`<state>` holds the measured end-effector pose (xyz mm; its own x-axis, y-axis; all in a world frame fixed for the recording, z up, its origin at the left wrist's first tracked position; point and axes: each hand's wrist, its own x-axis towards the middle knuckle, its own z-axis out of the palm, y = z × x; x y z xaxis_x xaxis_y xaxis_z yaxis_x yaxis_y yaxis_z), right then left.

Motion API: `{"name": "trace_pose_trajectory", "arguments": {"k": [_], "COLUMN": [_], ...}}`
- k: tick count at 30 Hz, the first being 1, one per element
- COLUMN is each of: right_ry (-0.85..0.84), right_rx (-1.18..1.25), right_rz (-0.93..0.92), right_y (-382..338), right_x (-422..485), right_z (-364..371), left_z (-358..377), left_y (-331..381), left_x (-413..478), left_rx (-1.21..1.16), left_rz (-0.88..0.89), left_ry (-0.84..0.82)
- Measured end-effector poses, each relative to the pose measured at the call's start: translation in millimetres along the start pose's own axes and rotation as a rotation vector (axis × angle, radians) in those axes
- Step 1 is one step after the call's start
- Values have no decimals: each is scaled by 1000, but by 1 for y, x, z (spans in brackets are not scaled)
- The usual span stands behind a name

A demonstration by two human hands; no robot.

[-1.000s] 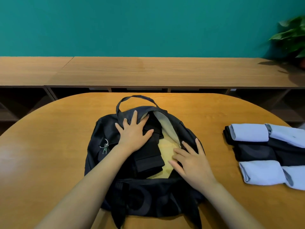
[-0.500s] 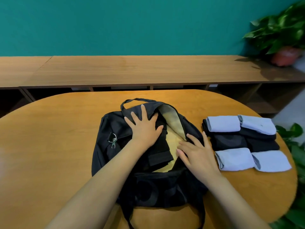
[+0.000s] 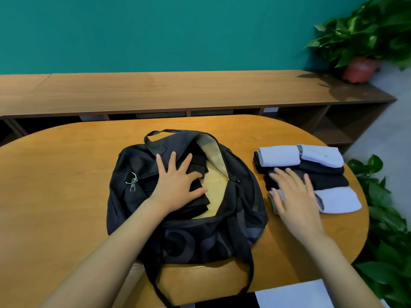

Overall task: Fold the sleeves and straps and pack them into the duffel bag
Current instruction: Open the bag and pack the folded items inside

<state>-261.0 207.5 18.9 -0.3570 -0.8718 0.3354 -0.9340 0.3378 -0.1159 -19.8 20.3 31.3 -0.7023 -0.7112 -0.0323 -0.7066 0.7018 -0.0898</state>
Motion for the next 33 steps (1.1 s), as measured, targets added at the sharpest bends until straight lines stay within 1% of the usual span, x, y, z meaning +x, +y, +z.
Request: {"name": "trace_pose_trajectory", "arguments": {"k": [2,3,7,9,11,12,14,15,17,19,21,24,26,28,30,31,33], "right_ry": [-83,-131,-254,-318,-293,-254,-175,-170,-237,-358,-399,-354,-356,-410,-481,-490,-425], "right_rx": [-72,-96,-174,-140,-3,49,1,-53,-143,-145,-64,37,-17,-92,-65,-65,-98], "right_rz": [165,204,172,191,208,220,291,346,448,493,491,456,376,276,234,228,231], "right_y": [17,19,0,-6,0,8,35,50,67,70,69,80,93,105,109,111,116], "right_x": [-8,-14,-36,-36,-34,-33,-28,-27,-27,-30,-35,-37,-39,-43,-45,-47,-49], "right_z": [-1,1,1,-4,-9,-12,-15,-17,-17,-13,-6,-9,-15,-15,-10,-7,0], "left_z": [-1,0,6,10,14,15,18,18,19,20,21,20,19,18,15,14,11], "left_y": [0,-1,-5,-6,-6,-6,-6,-6,-6,-5,-4,-4,-3,-1,-2,-1,1], "left_x": [-1,-2,-5,-6,-6,-7,-7,-7,-6,-6,-6,-5,-6,-6,-7,-7,-6], "left_rx": [-28,-41,-105,-123,-144,-157,-182,-191,-198,-198,-198,-195,-189,-175,-122,-82,-22], "left_rz": [-22,-33,-66,-69,-74,-77,-80,-80,-82,-91,-97,-103,-104,-107,-99,-87,-75], "left_ry": [48,66,71,94,127,141,164,175,187,194,201,199,195,186,168,159,143]}}
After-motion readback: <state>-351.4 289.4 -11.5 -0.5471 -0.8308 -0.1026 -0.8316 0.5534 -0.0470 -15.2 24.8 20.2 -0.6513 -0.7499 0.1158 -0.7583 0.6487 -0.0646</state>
